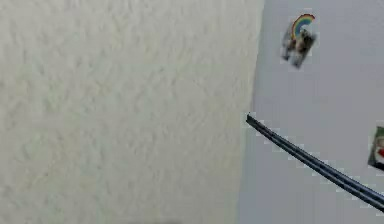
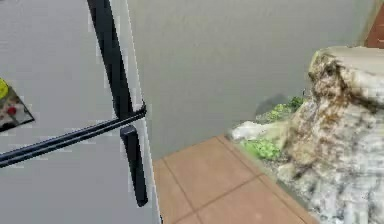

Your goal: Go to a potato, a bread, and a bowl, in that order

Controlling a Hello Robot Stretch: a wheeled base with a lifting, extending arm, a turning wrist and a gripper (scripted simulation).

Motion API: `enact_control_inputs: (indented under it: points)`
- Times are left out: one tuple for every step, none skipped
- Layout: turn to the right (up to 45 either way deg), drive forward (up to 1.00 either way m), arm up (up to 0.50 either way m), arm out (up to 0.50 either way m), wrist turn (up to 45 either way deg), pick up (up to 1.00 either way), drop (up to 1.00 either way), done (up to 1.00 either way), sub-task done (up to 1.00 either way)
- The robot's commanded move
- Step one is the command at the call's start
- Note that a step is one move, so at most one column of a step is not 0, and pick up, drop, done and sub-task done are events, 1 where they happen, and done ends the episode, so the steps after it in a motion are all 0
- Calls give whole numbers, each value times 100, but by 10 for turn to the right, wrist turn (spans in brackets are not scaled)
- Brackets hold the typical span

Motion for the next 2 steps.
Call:
enact_control_inputs:
  points:
    - [-450, 0, 0, 0, 0, 0, 0, 0, 0]
    - [-450, 0, 0, 0, 0, 0, 0, 0, 0]
